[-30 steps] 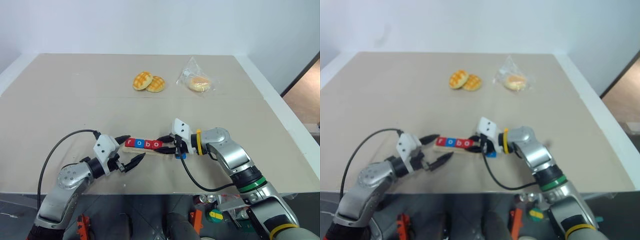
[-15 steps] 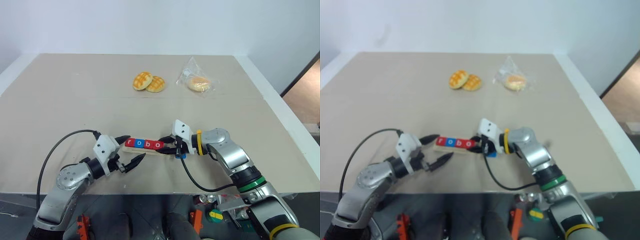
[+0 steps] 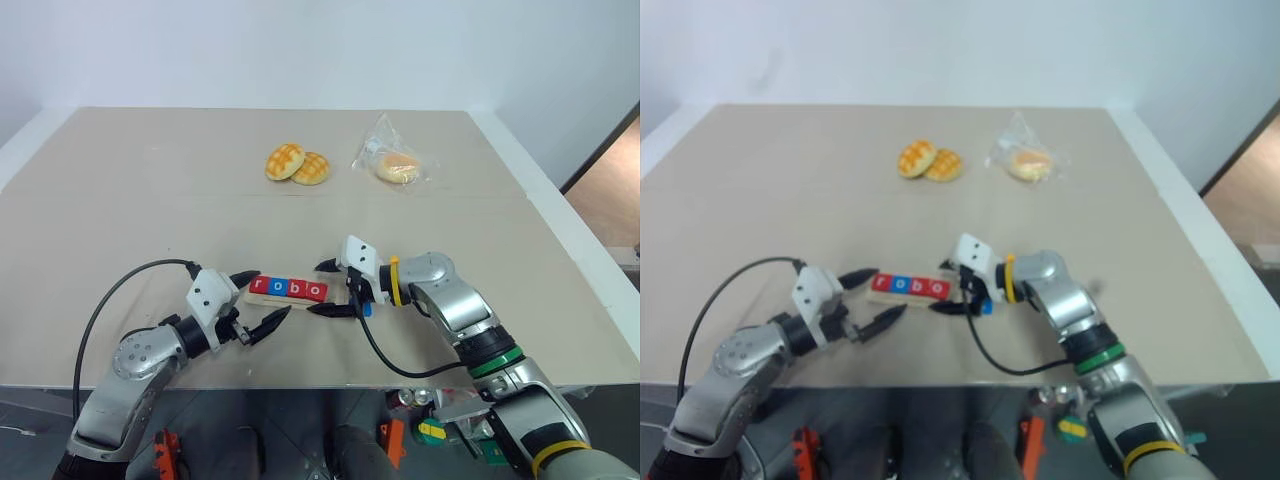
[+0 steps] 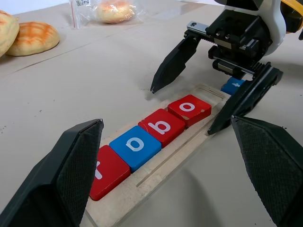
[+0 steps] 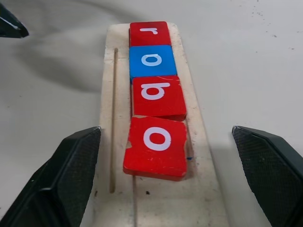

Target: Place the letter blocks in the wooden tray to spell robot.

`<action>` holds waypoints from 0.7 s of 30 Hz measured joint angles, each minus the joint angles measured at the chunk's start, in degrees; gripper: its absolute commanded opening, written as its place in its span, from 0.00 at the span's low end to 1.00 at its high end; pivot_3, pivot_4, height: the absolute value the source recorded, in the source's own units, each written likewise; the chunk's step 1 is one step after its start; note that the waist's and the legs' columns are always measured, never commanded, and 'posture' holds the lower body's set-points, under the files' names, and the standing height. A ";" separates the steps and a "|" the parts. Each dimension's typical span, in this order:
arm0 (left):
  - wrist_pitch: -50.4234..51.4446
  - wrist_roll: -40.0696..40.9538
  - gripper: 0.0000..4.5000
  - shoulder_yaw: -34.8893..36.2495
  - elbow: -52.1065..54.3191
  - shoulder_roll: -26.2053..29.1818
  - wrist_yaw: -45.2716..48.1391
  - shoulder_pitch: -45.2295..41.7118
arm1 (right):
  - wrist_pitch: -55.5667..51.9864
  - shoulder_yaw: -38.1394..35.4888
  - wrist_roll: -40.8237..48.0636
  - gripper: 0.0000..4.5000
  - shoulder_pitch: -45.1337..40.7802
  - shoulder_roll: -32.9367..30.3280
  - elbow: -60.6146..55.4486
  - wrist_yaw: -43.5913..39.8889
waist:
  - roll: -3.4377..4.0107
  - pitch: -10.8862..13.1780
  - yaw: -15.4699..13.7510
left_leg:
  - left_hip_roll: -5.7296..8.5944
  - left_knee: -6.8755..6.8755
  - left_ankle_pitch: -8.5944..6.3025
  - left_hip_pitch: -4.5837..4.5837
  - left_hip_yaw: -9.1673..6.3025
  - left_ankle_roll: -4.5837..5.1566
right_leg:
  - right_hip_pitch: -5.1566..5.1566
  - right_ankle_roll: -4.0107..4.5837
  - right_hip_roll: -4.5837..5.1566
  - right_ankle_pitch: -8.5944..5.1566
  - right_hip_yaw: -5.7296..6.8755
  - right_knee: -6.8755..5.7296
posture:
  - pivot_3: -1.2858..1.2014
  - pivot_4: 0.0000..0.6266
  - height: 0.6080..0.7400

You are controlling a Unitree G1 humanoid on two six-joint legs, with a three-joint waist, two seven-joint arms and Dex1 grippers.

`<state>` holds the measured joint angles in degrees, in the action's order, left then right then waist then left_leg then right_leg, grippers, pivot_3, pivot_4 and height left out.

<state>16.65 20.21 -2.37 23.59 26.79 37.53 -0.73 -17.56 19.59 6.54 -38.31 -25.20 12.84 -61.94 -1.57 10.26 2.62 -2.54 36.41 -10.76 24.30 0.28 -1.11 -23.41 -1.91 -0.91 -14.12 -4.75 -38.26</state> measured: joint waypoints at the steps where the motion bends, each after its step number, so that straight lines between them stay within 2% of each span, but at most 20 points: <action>1: 0.00 0.00 1.00 0.00 0.00 0.00 0.00 0.00 | -0.06 -0.16 0.02 0.98 -0.05 0.04 0.06 0.19 | 0.00 0.00 0.00 | 0.00 0.00 0.00 0.00 0.00 0.00 | 0.00 0.00 0.00 0.00 0.00 0.00 | 0.52 0.24 1.00; 6: -0.07 0.07 1.00 -0.12 0.01 0.89 1.65 0.03 | -3.79 -5.17 2.54 0.98 -0.61 -0.13 -2.00 2.58 | 0.00 0.00 0.00 | 0.00 -0.01 0.00 0.01 0.00 0.00 | -0.01 0.00 0.00 -0.01 0.00 0.00 | 0.52 0.24 1.00; 10: -0.09 0.52 1.00 -0.28 0.04 1.33 3.79 0.02 | -10.08 -9.23 5.72 0.98 2.50 -2.57 -12.06 4.56 | 0.00 0.00 -0.02 | 0.01 -0.05 -0.01 0.02 -0.04 -0.01 | 0.00 -0.03 0.02 -0.09 0.00 0.00 | 0.52 0.24 1.00; 11: -0.08 0.68 1.00 -0.30 0.05 1.40 4.28 -0.02 | -11.86 -9.95 6.53 0.86 4.27 -2.83 -15.19 5.39 | 0.00 0.00 -0.06 | 0.02 -0.08 -0.01 0.03 -0.07 -0.01 | 0.00 -0.03 0.02 -0.11 0.00 0.00 | 0.52 0.24 1.00; 12: -0.06 0.83 1.00 -0.33 0.04 1.51 4.60 -0.04 | -13.49 -10.44 7.30 0.81 6.05 -2.87 -17.97 6.14 | 0.00 0.00 -0.05 | 0.02 -0.08 -0.02 0.03 -0.09 -0.02 | -0.01 -0.03 0.02 -0.13 0.00 0.00 | 0.52 0.24 1.00; 17: 0.13 1.88 1.00 -0.29 -0.02 1.88 6.70 -0.35 | -22.42 -10.00 11.48 0.40 15.06 -3.09 -32.56 9.77 | 0.00 0.00 0.03 | 0.00 -0.10 -0.02 0.01 -0.05 -0.02 | -0.02 0.01 0.01 -0.12 0.00 0.00 | 0.52 0.24 1.00; 21: 1.22 2.92 1.00 -0.30 -0.01 1.94 7.74 -0.86 | -23.28 -6.49 11.00 0.11 17.87 -1.96 -34.50 12.80 | 0.00 0.00 0.12 | -0.02 -0.04 0.00 -0.04 0.01 -0.01 | -0.02 0.22 0.00 -0.08 0.00 0.00 | 0.52 0.24 1.00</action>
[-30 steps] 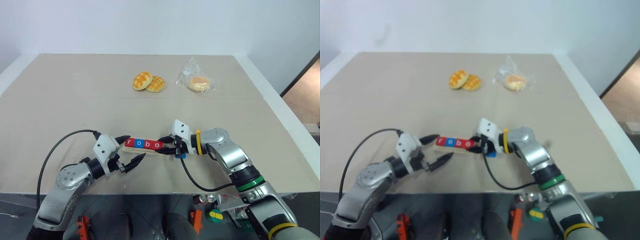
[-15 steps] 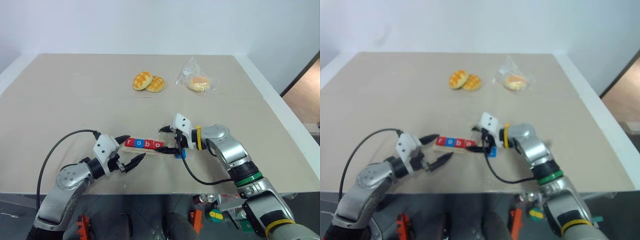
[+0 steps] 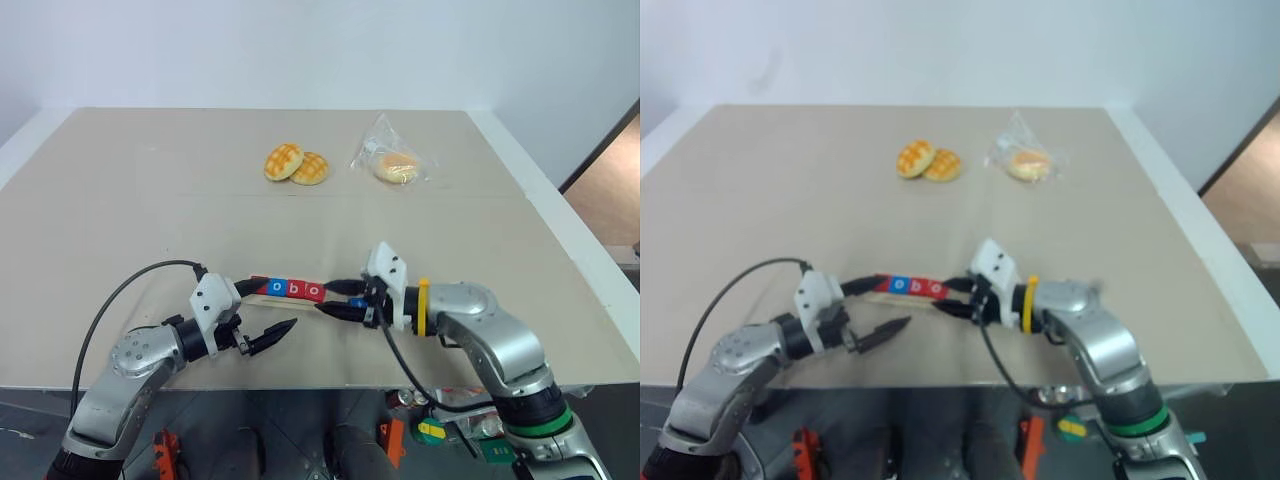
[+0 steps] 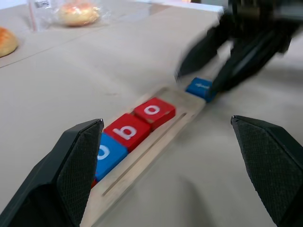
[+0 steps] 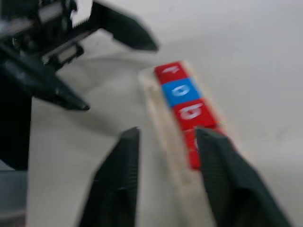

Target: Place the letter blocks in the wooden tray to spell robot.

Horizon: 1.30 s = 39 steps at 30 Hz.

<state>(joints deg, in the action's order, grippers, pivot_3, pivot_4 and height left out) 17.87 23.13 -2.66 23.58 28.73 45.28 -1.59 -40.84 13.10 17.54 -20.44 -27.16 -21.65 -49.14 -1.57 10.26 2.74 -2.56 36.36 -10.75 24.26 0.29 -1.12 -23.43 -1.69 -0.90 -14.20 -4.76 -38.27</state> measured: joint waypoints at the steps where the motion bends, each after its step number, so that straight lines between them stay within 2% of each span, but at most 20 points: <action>1: 0.21 0.05 1.00 -0.01 0.00 0.01 0.18 -0.10 | 0.01 0.74 -0.63 0.02 0.10 0.81 0.11 1.24 | 0.00 0.00 0.02 | -0.02 0.00 0.03 0.00 0.03 -0.03 | -0.01 0.05 0.00 0.02 0.00 0.00 | 0.52 0.24 1.00; 5: 1.19 0.46 1.00 0.00 0.00 0.07 0.25 -0.47 | 0.66 2.12 -2.34 0.00 -0.24 1.55 1.59 3.92 | -0.01 0.00 -0.01 | 0.00 0.03 0.10 0.00 0.05 -0.13 | 0.00 0.06 0.03 0.03 -0.01 0.01 | 0.52 0.24 1.00; 16: 1.37 0.36 1.00 -0.02 0.16 0.31 -0.92 -0.22 | 5.59 4.31 -5.47 0.00 -2.40 1.38 9.03 4.01 | -0.01 0.00 0.01 | -0.03 -0.02 0.09 0.01 0.03 -0.13 | -0.02 -0.04 -0.03 0.05 -0.01 0.01 | 0.52 0.24 1.00; 23: 1.34 0.00 1.00 -0.03 0.37 0.32 -1.26 0.92 | 6.27 4.34 -5.38 0.00 -3.23 2.18 9.65 4.04 | -0.01 0.00 -0.02 | -0.02 -0.02 0.09 0.03 0.01 -0.14 | -0.02 -0.06 -0.03 0.04 -0.01 0.02 | 0.52 0.24 1.00; 26: 1.28 -0.17 1.00 -0.03 0.38 0.32 -1.24 0.96 | 4.69 3.39 -3.81 0.20 -3.30 2.31 9.30 3.99 | -0.01 0.00 -0.02 | -0.02 -0.02 0.09 0.03 0.01 -0.14 | -0.02 -0.05 -0.03 0.04 -0.02 0.01 | 0.52 0.24 1.00; 31: 1.15 -0.19 1.00 -0.07 0.63 0.50 -0.99 1.26 | -0.97 -5.14 2.64 0.59 -4.45 -0.74 4.49 3.80 | -0.01 0.01 -0.05 | 0.02 -0.02 0.09 0.06 0.01 -0.14 | -0.02 -0.09 0.02 0.03 -0.02 0.03 | 0.52 0.24 1.00; 33: 1.04 -0.19 1.00 -0.22 0.73 0.69 -0.84 1.27 | -0.21 -9.46 3.98 0.74 -3.33 -5.66 3.29 1.98 | -0.03 0.00 -0.33 | 0.07 -0.02 0.09 0.07 -0.05 -0.14 | 0.03 -0.10 0.07 -0.04 0.02 0.07 | 0.52 0.24 1.00; 36: 0.78 -0.20 1.00 -0.14 0.70 1.54 0.22 1.94 | 4.74 -12.62 3.37 0.97 3.48 -13.83 5.54 -3.14 | -0.07 -0.03 -0.81 | 0.23 -0.07 0.05 0.08 -0.08 -0.12 | 0.06 -0.10 0.19 -0.24 0.01 0.08 | 0.52 0.24 1.00; 39: 0.52 -0.23 1.00 -0.43 0.50 1.49 0.73 1.28 | 10.91 -10.50 2.01 0.99 6.30 -15.43 9.33 -8.45 | -0.04 -0.01 -0.06 | 0.13 -0.06 0.02 0.03 0.11 -0.07 | 0.01 -0.27 0.15 -0.06 -0.07 0.07 | 0.52 0.24 1.00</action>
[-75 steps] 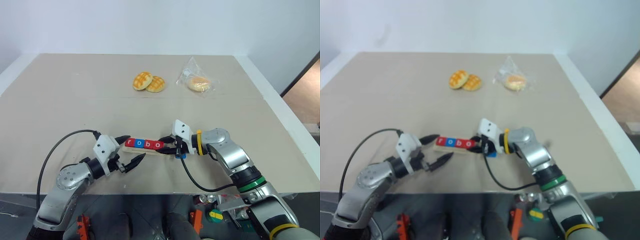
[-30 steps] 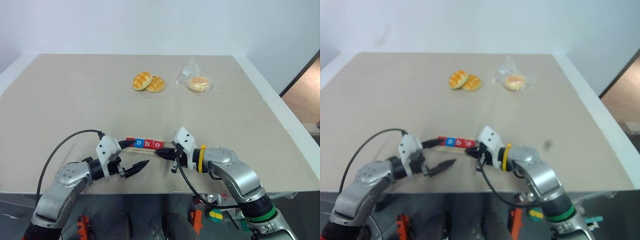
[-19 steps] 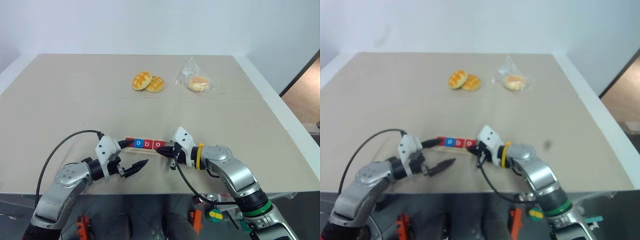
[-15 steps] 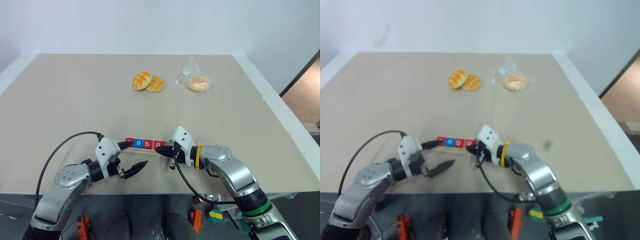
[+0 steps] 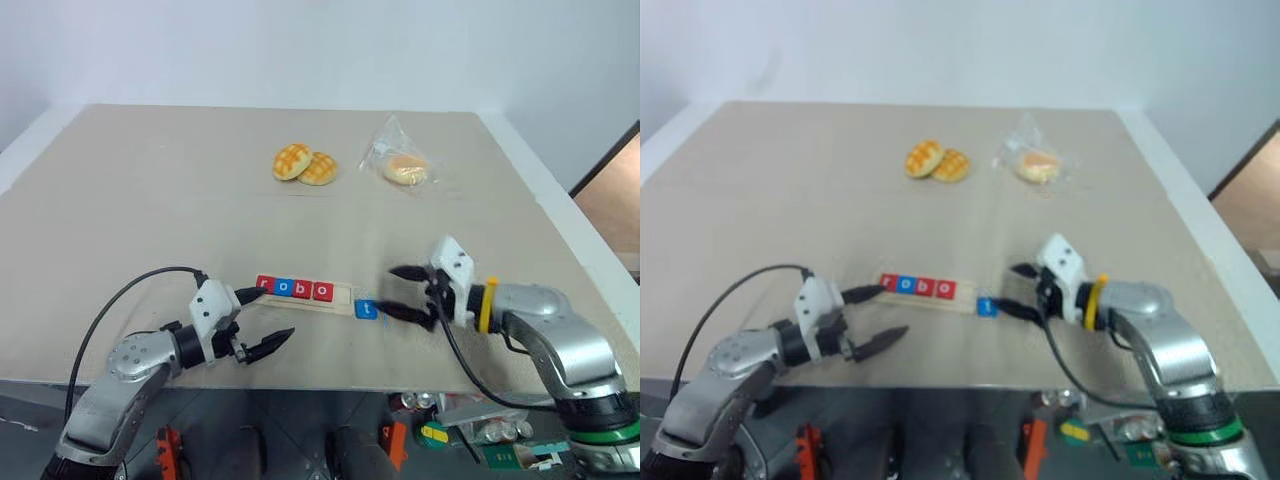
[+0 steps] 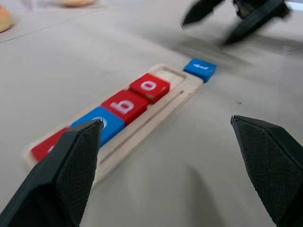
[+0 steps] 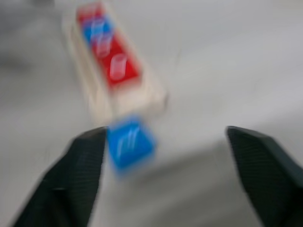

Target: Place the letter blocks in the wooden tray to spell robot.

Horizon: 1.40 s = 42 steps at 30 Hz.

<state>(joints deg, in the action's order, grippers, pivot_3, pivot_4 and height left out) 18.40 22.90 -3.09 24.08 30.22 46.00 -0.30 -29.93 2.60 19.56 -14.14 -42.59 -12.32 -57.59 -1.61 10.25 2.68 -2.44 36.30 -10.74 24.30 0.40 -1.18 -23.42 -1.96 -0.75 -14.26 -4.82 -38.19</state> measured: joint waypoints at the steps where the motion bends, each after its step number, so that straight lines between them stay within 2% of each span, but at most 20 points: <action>1: -0.15 -0.03 1.00 -0.15 -0.06 -0.02 0.23 -0.46 | 1.83 1.01 -0.57 0.99 -0.07 -0.16 1.17 -1.45 | 0.00 0.00 0.15 | -0.05 0.00 0.00 -0.05 0.06 0.00 | -0.01 0.03 -0.03 0.06 0.00 0.00 | 0.52 0.24 1.00; 6: -0.71 -0.19 1.00 -0.95 -0.71 -0.07 0.95 -1.11 | 9.65 4.42 -3.18 0.99 -5.32 1.05 8.65 -5.53 | 0.01 0.03 0.21 | -0.18 0.05 0.08 -0.16 0.08 0.05 | 0.01 0.35 -0.19 0.17 -0.01 -0.01 | 0.52 0.24 1.00; 10: -1.11 -0.33 1.00 -0.92 -1.03 0.05 1.19 -0.93 | 13.07 6.00 -4.42 0.99 -8.91 2.02 12.63 -7.51 | 0.00 0.02 0.07 | -0.17 0.06 0.09 -0.14 0.11 0.03 | 0.04 0.33 -0.17 0.16 -0.03 0.00 | 0.52 0.24 1.00; 15: -1.17 -0.36 1.00 -0.90 -1.02 0.05 1.00 -0.26 | 16.15 8.83 -5.70 0.99 -9.17 3.79 15.75 -9.91 | 0.00 0.03 0.03 | -0.13 0.04 0.05 -0.05 0.08 -0.02 | 0.01 0.02 -0.15 0.14 -0.07 0.00 | 0.52 0.24 1.00; 16: -1.18 -0.35 1.00 -0.89 -1.01 0.05 0.86 -0.20 | 16.91 8.98 -6.20 0.93 -9.17 4.13 16.49 -10.14 | 0.00 0.03 0.01 | -0.13 0.04 0.05 -0.05 0.08 -0.03 | 0.01 0.01 -0.15 0.13 -0.06 0.00 | 0.52 0.24 1.00; 24: -1.28 -0.37 1.00 -0.88 -0.99 0.00 0.53 0.53 | 16.46 8.90 -6.23 0.93 -9.66 6.22 17.75 -10.30 | 0.00 0.02 0.01 | -0.16 0.05 0.05 -0.09 0.07 -0.02 | 0.02 0.11 -0.17 0.18 -0.04 -0.01 | 0.52 0.24 1.00; 25: -1.44 -0.38 1.00 -0.89 -0.99 -0.05 0.53 0.65 | 15.56 8.69 -5.99 0.89 -9.67 6.45 17.63 -9.77 | 0.00 0.02 0.02 | -0.16 0.05 0.05 -0.10 0.08 -0.02 | 0.02 0.13 -0.17 0.18 -0.05 -0.01 | 0.52 0.24 1.00; 30: -1.86 -0.44 1.00 -0.90 -1.00 -0.07 0.50 0.80 | 13.81 8.45 -5.62 0.89 -9.08 6.49 16.11 -8.67 | 0.00 0.02 0.00 | -0.16 0.06 0.05 -0.09 0.08 -0.02 | 0.02 0.13 -0.16 0.17 -0.05 -0.01 | 0.52 0.24 1.00; 31: -1.93 -0.44 1.00 -0.90 -1.00 -0.10 0.50 0.84 | 13.42 8.39 -5.56 0.76 -8.75 6.51 15.46 -8.20 | 0.01 0.02 0.00 | -0.16 0.05 0.05 -0.09 0.08 -0.02 | 0.02 0.12 -0.16 0.17 -0.05 -0.01 | 0.52 0.24 1.00; 35: -2.28 -0.49 1.00 -0.95 -1.02 -0.20 0.50 0.89 | 9.83 7.77 -5.35 0.75 -5.62 6.73 9.95 -3.59 | 0.01 0.02 -0.02 | -0.16 0.04 0.05 -0.08 0.06 -0.03 | 0.02 0.09 -0.16 0.17 -0.04 -0.01 | 0.52 0.24 1.00; 36: -2.31 -0.50 1.00 -0.98 -1.05 -0.24 0.51 0.86 | 9.17 7.50 -5.34 0.65 -4.82 6.80 8.75 -2.56 | 0.00 0.02 -0.03 | -0.16 0.04 0.05 -0.08 0.06 -0.03 | 0.02 0.09 -0.16 0.16 -0.04 -0.01 | 0.52 0.24 1.00; 38: -2.33 -0.51 1.00 -0.98 -1.09 -0.25 0.51 0.89 | 8.73 7.37 -5.34 0.60 -4.35 6.89 8.10 -1.88 | 0.00 0.02 -0.03 | -0.16 0.04 0.05 -0.08 0.05 -0.03 | 0.02 0.09 -0.16 0.16 -0.04 -0.01 | 0.52 0.24 1.00; 39: -2.47 -0.57 1.00 -1.15 -1.80 -0.32 0.55 0.70 | 6.59 6.23 -5.44 0.49 -1.85 7.35 4.69 2.32 | 0.00 0.02 -0.03 | -0.15 0.04 0.05 -0.08 0.06 -0.03 | 0.02 0.17 -0.16 0.12 -0.05 -0.01 | 0.52 0.24 1.00; 40: -2.47 -0.65 1.00 -1.18 -2.24 -0.33 0.56 0.62 | 6.42 6.10 -5.56 0.46 -1.28 7.35 4.15 3.21 | 0.00 0.02 -0.03 | -0.14 0.07 0.05 -0.08 0.09 -0.03 | 0.02 0.23 -0.14 0.10 -0.07 -0.01 | 0.52 0.24 1.00; 41: -2.47 -0.75 1.00 -1.21 -2.44 -0.34 0.57 0.53 | 6.33 5.98 -5.70 0.33 -0.88 7.34 3.65 3.68 | 0.00 0.02 -0.03 | -0.14 0.08 0.05 -0.08 0.09 -0.03 | 0.02 0.23 -0.14 0.10 -0.07 -0.01 | 0.52 0.24 1.00; 42: -2.47 -0.90 1.00 -1.23 -2.61 -0.34 0.58 0.34 | 6.26 5.95 -5.85 0.29 -0.47 7.34 3.10 4.16 | 0.00 0.02 -0.02 | -0.14 0.08 0.05 -0.08 0.09 -0.03 | 0.03 0.23 -0.14 0.10 -0.07 -0.01 | 0.52 0.24 1.00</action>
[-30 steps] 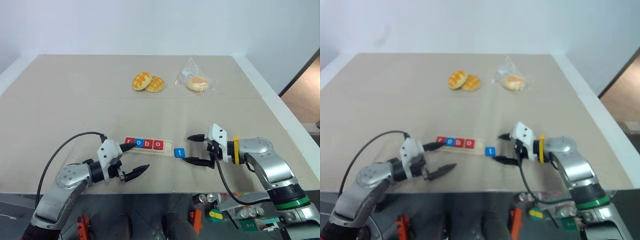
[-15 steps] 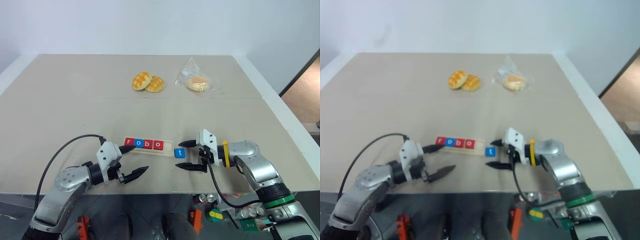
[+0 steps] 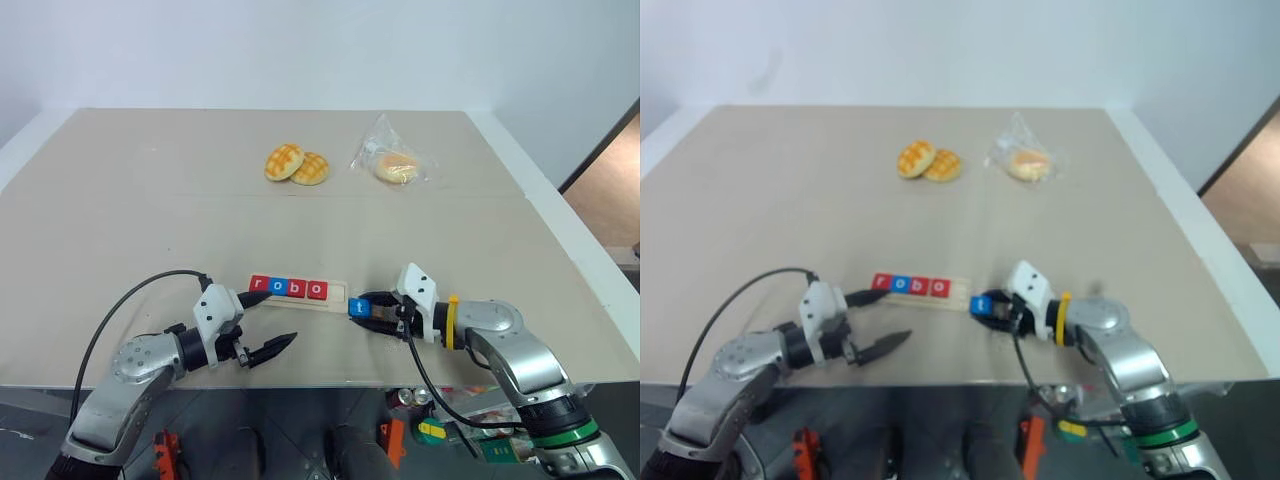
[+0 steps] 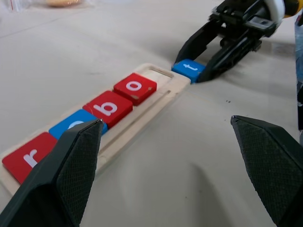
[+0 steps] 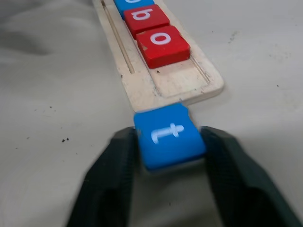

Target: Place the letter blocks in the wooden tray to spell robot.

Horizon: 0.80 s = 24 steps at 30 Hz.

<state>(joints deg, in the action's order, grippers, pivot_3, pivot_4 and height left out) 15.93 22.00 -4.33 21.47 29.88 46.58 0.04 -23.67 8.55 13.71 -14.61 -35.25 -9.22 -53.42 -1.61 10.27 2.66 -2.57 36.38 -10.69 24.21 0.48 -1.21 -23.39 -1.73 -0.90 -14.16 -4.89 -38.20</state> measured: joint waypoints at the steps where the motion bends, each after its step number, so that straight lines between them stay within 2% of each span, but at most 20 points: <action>1: 0.00 -0.13 1.00 -0.08 -0.28 0.00 0.03 -0.47 | -0.28 -0.12 -0.08 0.28 0.61 -0.01 -0.81 0.81 | 0.00 0.00 -0.01 | 0.00 0.00 0.00 0.00 0.00 0.00 | 0.00 0.00 0.00 0.00 0.00 0.00 | 0.52 0.24 1.00; 12: 0.07 -0.56 1.00 -0.16 -0.77 0.02 0.14 -1.88 | -2.16 -2.60 0.19 0.28 3.50 -2.31 -4.43 3.81 | 0.00 0.00 -0.02 | 0.02 0.03 0.00 0.00 0.02 0.00 | 0.00 0.00 0.02 0.01 -0.02 0.00 | 0.52 0.24 1.00; 17: 0.18 -0.53 1.00 -0.20 -0.79 -0.01 0.18 -2.32 | -0.72 -2.84 0.56 0.28 -5.45 -2.24 1.58 1.06 | 0.00 0.01 0.25 | -0.05 0.04 0.02 -0.09 0.16 0.03 | -0.02 0.07 -0.02 0.12 -0.05 0.00 | 0.52 0.24 1.00; 20: 0.19 -0.55 1.00 -0.31 -0.87 -0.04 0.18 -2.85 | 3.27 0.89 -1.33 0.28 -13.96 -0.17 7.12 -1.91 | -0.01 0.00 0.27 | -0.11 0.02 0.02 -0.12 0.14 0.03 | -0.01 0.09 -0.10 0.15 -0.03 0.00 | 0.52 0.24 1.00; 24: 0.21 -0.58 1.00 -0.29 -0.84 -0.03 0.05 -2.80 | 8.15 5.61 -4.07 0.28 -16.57 1.14 13.08 -5.59 | -0.02 0.00 -0.27 | -0.04 -0.06 0.00 0.06 -0.02 0.00 | -0.04 -0.21 -0.08 0.03 0.00 0.00 | 0.52 0.24 1.00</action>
<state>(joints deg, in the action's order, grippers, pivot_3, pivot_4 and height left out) 16.14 21.42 -4.62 20.62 29.85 46.63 -2.77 -15.52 14.16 9.64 -31.18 -34.10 3.86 -59.02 -1.64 10.27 2.38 -2.61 36.32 -10.69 24.27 0.46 -1.21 -23.43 -1.94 -0.98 -14.13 -4.89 -38.20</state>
